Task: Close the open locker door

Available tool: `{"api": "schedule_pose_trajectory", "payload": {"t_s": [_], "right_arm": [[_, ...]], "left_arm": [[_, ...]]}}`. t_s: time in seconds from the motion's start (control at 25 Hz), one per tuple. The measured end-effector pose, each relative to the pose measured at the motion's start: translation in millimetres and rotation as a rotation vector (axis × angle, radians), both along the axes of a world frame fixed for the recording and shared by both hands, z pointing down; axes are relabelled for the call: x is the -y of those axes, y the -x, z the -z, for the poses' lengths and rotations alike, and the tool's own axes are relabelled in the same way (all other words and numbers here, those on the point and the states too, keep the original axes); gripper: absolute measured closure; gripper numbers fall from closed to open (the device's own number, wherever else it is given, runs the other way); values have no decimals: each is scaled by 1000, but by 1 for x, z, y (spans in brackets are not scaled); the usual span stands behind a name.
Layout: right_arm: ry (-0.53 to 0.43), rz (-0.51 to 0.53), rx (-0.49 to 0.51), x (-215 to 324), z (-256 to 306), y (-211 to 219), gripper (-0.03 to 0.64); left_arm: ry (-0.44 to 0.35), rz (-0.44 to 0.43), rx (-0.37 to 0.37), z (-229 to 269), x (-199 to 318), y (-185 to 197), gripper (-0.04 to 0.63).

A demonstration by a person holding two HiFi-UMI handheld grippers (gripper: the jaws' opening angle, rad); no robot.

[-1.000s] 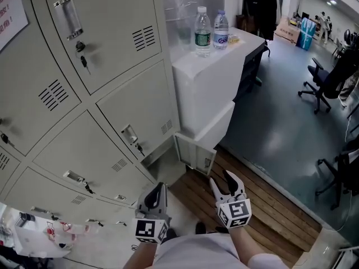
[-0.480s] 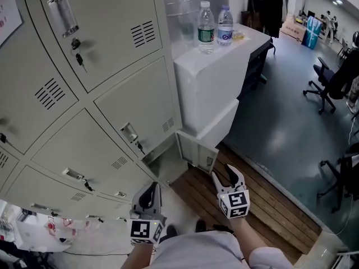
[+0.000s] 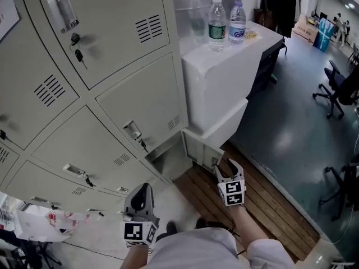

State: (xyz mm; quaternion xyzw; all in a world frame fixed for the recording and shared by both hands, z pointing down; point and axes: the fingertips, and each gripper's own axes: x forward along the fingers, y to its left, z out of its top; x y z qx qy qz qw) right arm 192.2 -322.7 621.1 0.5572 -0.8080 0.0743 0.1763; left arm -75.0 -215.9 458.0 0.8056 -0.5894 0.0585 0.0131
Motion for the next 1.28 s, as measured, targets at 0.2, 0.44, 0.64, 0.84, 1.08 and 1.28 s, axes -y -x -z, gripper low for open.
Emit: {"api": "schedule_pose_trajectory", "payload": {"t_s": [0.2,0.44,0.64,0.84,1.08,1.28], "right_arm": [[51,0,-70,28,-32,-9,422],[99,33,-155,53,-63,-14,422],[133,33,-181,65,-82,-16,423],[131,34,-172,71,-85,-19,422],[126,62,-158,71,-82,-14,423],[125,85,-149,61,-80,-4,423]], "left_arm": [[10,52,3,-3,-1,13,584],[24,92,9,-6,1,22,584],[40,98,4,-11,5,20,584],[47,99,8,-12,5,15,584],[55,105,-5,-12,4,14,584],[49,106,-12,-12,-3,13,584]]}}
